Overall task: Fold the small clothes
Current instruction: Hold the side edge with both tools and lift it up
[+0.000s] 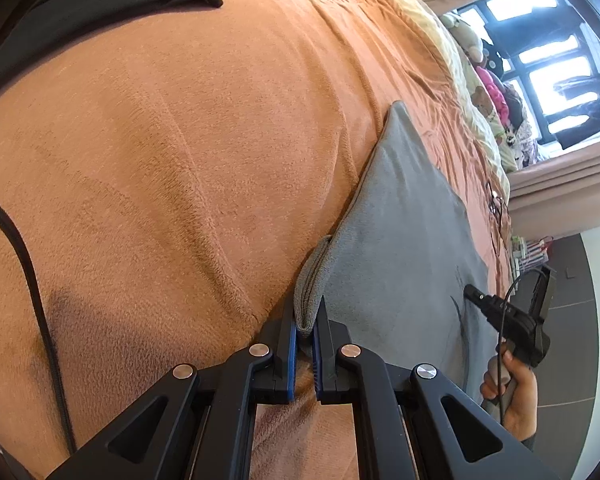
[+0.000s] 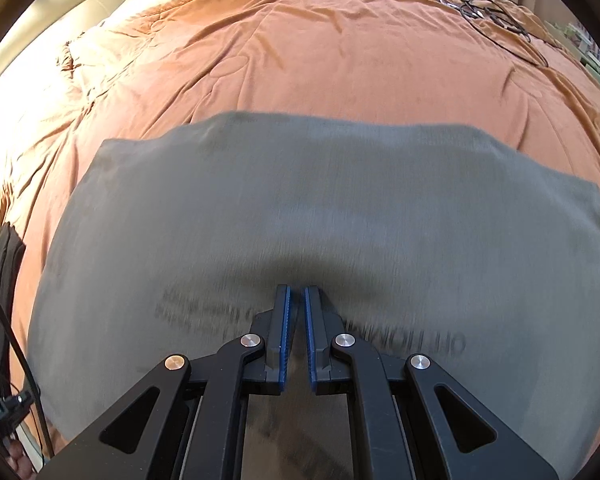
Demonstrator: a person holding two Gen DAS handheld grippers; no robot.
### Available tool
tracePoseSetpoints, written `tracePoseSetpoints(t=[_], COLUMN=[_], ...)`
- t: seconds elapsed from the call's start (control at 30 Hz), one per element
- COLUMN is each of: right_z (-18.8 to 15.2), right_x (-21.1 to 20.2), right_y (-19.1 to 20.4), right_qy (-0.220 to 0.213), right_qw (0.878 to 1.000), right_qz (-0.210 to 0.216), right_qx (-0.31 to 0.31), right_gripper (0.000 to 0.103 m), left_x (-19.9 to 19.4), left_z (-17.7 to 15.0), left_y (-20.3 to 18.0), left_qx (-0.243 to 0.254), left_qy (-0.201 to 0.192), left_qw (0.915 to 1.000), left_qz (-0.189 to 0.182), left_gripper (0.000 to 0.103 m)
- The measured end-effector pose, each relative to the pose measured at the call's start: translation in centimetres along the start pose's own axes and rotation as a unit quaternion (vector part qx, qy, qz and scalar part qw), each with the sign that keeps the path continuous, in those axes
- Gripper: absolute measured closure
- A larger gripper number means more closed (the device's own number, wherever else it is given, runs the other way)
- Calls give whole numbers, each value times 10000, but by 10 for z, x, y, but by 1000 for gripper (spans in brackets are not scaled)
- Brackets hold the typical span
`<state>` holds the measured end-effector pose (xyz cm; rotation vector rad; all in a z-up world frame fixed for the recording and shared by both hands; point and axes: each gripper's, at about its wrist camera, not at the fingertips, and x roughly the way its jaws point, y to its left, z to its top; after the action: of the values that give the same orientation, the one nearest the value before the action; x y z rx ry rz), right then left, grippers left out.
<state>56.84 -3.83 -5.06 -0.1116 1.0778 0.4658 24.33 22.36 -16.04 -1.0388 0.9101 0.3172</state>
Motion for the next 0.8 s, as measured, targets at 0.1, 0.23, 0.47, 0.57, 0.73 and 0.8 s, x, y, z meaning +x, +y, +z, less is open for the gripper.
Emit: tracePoseSetpoints(t=[0.1,0.23,0.47,0.57,0.73,0.8], right_z=[12,31,56,67,83,82], right_x=[5,18,38,48,49,42], right_y=[-3,-6,-6,-6,-4,-2], right_qy=[-10,2,-31,11,67,91], right_qw=[10000,9999,9996,9995,9988,9990], right_qz=[-68,-145,-274,-297,-477,-432], right_qx=[-13,23,-101,-76,-88,-67], right_gripper=[99,99,102,102,102,102], left_x=[0,0,4,4,5,4], left_z=[-1,-3,-5,-6,-6,-5], left_y=[-1,-2,-3,-3,-4,-3], left_qx=[-46,-64,-30,-14,-9,-24], left_qy=[-7,-20,4,0,-11,-18], left_qw=[10000,9998,9995,9994,9993,9994], left_qz=[74,169,317,351,370,337], left_gripper=[97,97,97,97,97,97])
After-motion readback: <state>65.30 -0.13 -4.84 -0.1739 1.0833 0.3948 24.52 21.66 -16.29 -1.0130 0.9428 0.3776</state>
